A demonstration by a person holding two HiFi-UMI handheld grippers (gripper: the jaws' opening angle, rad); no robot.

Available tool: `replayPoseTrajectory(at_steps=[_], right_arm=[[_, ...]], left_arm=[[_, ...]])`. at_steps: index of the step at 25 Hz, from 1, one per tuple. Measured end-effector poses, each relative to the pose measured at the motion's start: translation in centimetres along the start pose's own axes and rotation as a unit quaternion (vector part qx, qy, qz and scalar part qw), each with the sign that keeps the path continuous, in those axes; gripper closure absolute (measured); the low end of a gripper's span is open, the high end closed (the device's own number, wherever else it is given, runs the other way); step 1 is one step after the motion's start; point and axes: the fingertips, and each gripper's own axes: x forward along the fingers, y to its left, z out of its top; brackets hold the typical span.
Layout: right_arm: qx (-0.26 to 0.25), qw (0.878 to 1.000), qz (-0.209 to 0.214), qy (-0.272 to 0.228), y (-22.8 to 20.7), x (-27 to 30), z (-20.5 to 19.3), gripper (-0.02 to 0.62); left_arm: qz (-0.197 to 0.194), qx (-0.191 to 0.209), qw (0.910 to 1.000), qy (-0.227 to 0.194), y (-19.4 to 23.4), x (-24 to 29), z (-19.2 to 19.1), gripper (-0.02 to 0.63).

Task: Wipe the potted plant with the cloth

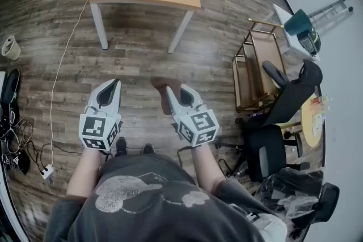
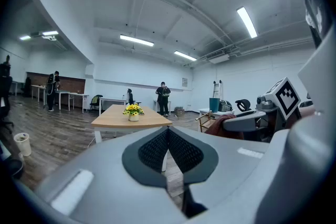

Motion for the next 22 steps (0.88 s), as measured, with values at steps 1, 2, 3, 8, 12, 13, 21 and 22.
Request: replayPoseTrajectory(at_steps=[1,2,3,8,12,13,21,22], right_arm=[[-0.001,1.000,0.001,0.000,0.0,-0.1,0.0,0.554],[-0.001,1.000,0.003,0.001,0.0,-0.2,-0.1,0.554],[-0.001,1.000,0.004,0.001,0.0,-0.3,-0.1,0.554],[0.003,1.000,0.008,0.004,-0.1,-0.7,-0.4,0.554],[0.015,1.000,0.017,-0.002,-0.5,-1.1,-0.7,0.554],[0.020,1.000,0.023,-0.006,-0.4,-1.1,-0.7,0.554],[0.054,0.998,0.032,-0.022,-1.3,-1.8,-2.5,0.552],[0.056,0.998,0.031,-0.021,-1.4,-1.9,-2.7,0.552]], left_arm=[[0.001,0.001,1.0000,0.000,-0.1,0.0,0.0,0.588],[0.001,0.002,1.0000,0.001,-0.2,0.0,0.0,0.588],[0.001,0.003,1.0000,0.001,-0.3,0.0,0.0,0.588],[0.000,0.005,1.0000,0.009,-1.1,0.1,-0.6,0.588],[0.003,0.008,0.9999,0.009,-1.9,0.0,-0.8,0.588],[0.005,0.009,0.9999,0.009,-2.0,-0.1,-0.9,0.588],[0.035,-0.010,0.9992,0.016,-2.1,-1.1,-3.6,0.588],[0.038,-0.015,0.9991,0.014,-1.9,-1.2,-3.6,0.588]])
